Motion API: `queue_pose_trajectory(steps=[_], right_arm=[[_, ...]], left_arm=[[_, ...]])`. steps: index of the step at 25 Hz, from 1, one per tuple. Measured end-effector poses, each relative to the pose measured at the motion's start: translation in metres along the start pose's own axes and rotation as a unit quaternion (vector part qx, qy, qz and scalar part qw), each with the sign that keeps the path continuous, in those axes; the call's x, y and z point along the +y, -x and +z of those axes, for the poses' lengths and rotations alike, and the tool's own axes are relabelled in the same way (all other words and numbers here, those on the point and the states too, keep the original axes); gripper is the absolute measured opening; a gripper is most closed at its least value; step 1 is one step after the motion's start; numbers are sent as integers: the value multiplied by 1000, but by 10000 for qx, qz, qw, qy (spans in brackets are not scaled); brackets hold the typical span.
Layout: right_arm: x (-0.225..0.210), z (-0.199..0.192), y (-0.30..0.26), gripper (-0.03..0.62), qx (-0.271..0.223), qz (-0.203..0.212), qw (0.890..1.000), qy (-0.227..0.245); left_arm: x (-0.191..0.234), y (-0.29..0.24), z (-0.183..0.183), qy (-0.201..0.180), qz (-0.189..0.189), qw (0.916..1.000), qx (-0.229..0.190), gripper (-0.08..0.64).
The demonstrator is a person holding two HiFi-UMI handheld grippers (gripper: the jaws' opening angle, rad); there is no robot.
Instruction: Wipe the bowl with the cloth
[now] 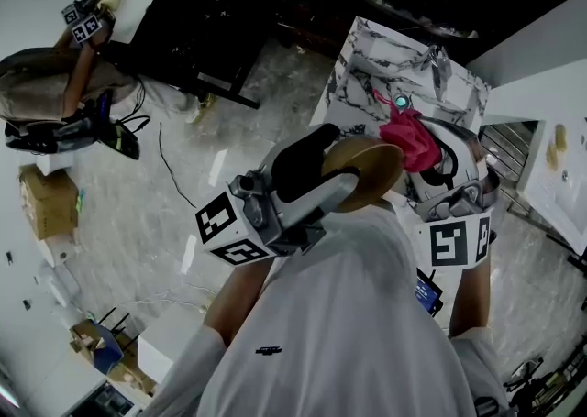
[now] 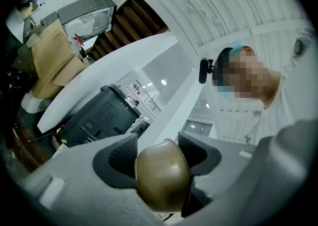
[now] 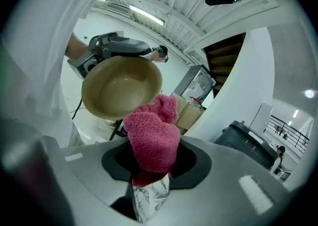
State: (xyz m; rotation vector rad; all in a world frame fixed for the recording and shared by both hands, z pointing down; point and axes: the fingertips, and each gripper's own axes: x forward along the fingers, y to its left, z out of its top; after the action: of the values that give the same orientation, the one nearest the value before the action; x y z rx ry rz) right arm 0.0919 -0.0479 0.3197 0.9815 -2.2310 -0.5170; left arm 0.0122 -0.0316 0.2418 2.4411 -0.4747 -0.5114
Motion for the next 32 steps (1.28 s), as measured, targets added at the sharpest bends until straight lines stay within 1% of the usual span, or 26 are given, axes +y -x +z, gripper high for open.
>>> queue_pose_trajectory(steps=[5,10,18,23,28,32], right_arm=[[15,-5,-4,138,92,144,9998,-121],[30,-8,-6,138,114,304,9991,-282],[55,-2,-8,138,70,537,9976,-427],[65,4,-8,140,-9,645,9960,-623],[75,12,-8,140,-126,781,9943,-721],[80,14,-6,140,-166,854,9927,-834]], left_arm=[[9,-2,13,-48,192,9994,-290,259],[13,-7,15,-169,344,9986,-368,259],[22,-9,18,-355,597,9963,-500,259],[31,-9,18,-241,844,9937,-699,256],[33,-10,16,-471,1002,9915,-691,253],[35,-9,13,-520,1090,9904,-672,253]])
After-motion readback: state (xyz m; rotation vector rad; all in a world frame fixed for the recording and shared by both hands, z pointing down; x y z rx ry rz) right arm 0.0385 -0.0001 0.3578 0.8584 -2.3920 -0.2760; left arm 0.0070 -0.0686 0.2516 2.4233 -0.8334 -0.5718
